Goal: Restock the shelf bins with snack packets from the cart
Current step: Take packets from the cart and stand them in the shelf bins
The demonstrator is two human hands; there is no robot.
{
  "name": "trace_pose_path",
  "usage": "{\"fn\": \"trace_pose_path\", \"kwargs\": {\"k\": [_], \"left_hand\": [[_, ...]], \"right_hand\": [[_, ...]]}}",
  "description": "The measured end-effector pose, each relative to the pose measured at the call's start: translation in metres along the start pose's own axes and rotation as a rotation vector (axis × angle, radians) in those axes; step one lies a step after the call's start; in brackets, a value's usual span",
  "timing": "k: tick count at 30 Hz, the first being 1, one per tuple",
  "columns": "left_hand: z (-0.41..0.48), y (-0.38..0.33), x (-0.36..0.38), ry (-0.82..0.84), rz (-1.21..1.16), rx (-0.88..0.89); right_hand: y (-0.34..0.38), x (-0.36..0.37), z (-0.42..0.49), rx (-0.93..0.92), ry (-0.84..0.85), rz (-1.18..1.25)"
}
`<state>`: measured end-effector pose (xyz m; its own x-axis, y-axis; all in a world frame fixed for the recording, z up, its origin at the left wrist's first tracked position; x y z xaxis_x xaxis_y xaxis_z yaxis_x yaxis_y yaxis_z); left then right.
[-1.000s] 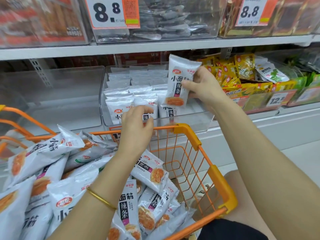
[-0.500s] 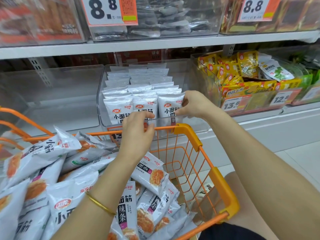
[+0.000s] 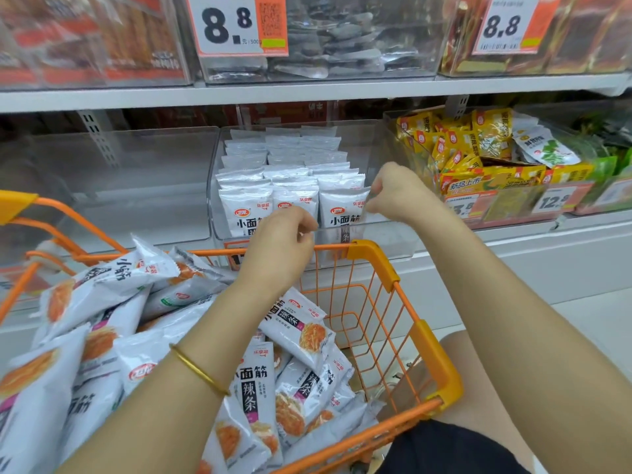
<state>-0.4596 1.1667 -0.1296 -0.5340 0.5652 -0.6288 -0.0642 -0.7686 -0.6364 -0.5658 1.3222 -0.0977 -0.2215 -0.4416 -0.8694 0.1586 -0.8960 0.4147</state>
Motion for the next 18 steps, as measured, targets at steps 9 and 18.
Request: {"fn": "trace_pose_path", "kwargs": {"k": [9, 18], "left_hand": [[-0.024, 0.022, -0.018, 0.219, 0.246, -0.019], [-0.016, 0.009, -0.021, 0.045, 0.066, -0.002]], "right_hand": [[0.04, 0.07, -0.116, -0.336, 0.582, -0.001], [0.027, 0.076, -0.116, -0.285, 0.641, 0.076]]}}
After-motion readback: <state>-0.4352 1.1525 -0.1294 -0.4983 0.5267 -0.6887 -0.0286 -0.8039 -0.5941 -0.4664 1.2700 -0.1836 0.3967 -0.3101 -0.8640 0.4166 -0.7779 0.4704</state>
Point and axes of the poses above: each hand's wrist, its own z-axis towards the middle knuckle, its own x-axis out of the palm, y = z × x, the point moved 3 cm from there along z, towards the middle knuckle, and after that the axes turned 15 degrees about -y, right-handed, at the moved point
